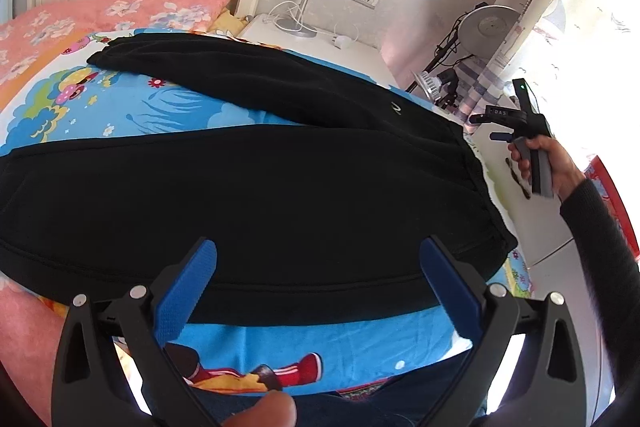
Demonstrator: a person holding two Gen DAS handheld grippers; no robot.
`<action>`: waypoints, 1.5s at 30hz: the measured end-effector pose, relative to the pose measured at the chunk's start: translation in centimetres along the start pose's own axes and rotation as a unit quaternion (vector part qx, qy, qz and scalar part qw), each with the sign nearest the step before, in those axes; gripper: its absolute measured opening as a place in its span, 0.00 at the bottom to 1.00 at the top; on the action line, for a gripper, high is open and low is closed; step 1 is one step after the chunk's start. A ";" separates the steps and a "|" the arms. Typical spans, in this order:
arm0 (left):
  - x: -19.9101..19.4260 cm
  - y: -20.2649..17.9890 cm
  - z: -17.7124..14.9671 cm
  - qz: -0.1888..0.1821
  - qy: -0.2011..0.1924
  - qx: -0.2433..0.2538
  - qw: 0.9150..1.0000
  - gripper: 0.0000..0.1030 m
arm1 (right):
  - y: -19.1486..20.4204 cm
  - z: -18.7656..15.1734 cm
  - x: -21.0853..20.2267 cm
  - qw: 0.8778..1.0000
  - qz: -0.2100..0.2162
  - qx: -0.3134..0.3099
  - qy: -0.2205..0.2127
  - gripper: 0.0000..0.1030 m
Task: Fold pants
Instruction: 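Move the right gripper to the sweatpants waistband and close on it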
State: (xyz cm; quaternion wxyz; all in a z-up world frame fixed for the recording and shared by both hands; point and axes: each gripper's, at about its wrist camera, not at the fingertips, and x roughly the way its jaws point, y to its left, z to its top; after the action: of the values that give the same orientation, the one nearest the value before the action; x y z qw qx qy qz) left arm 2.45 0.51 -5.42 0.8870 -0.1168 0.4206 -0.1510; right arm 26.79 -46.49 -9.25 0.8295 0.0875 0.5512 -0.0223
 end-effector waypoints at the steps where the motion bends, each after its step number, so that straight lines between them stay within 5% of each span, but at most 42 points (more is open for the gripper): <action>1: 0.1 0.4 0.2 0.002 0.002 -0.002 1.000 0.98 | -0.2 0.4 0.8 1.000 -0.005 -0.007 0.007 0.87; 6: 1.1 2.4 1.5 0.023 0.014 -0.022 0.999 0.98 | -1.5 3.0 5.0 0.999 -0.022 -0.035 0.028 0.80; 12: 2.6 3.2 2.1 0.034 0.032 -0.032 0.998 0.98 | -3.1 4.4 8.2 0.998 0.005 -0.040 0.048 0.80; 16: 3.6 3.6 2.2 0.043 0.041 -0.038 0.997 0.98 | -3.4 4.7 8.8 0.996 0.059 -0.043 0.054 0.54; 20: 4.4 3.5 2.6 0.040 0.048 -0.041 0.997 0.98 | -3.0 4.8 8.6 0.995 0.059 -0.060 0.046 0.51; 22: 4.7 3.2 2.8 0.034 0.050 -0.040 0.997 0.98 | -3.0 4.9 7.9 0.996 0.060 -0.062 0.037 0.37; 26: 4.9 2.1 3.2 0.021 0.045 -0.028 0.998 0.98 | -1.2 4.2 3.7 0.994 0.058 -0.092 -0.019 0.25; 27: 4.9 2.0 3.3 0.019 0.045 -0.026 0.998 0.98 | -0.5 3.6 1.9 0.993 0.057 -0.101 -0.036 0.13; 33: 5.6 1.6 4.3 -0.021 0.039 -0.032 0.999 0.98 | 3.9 -2.0 -8.6 0.975 0.080 -0.144 -0.149 0.12; 38: 5.8 1.0 4.6 -0.045 0.036 -0.035 0.998 0.98 | 6.0 -5.8 -11.4 0.970 0.101 -0.153 -0.161 0.12; 45: 5.3 2.2 4.0 -0.079 0.033 -0.059 0.995 0.98 | 11.8 -18.6 -15.0 0.953 0.125 -0.221 -0.165 0.12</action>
State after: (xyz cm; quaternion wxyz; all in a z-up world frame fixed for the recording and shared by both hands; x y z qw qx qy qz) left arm 9.15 0.93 -7.39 0.8494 -0.1971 0.4471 -0.1992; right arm 5.56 -32.63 -1.06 0.9037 -0.0344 0.3825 0.1896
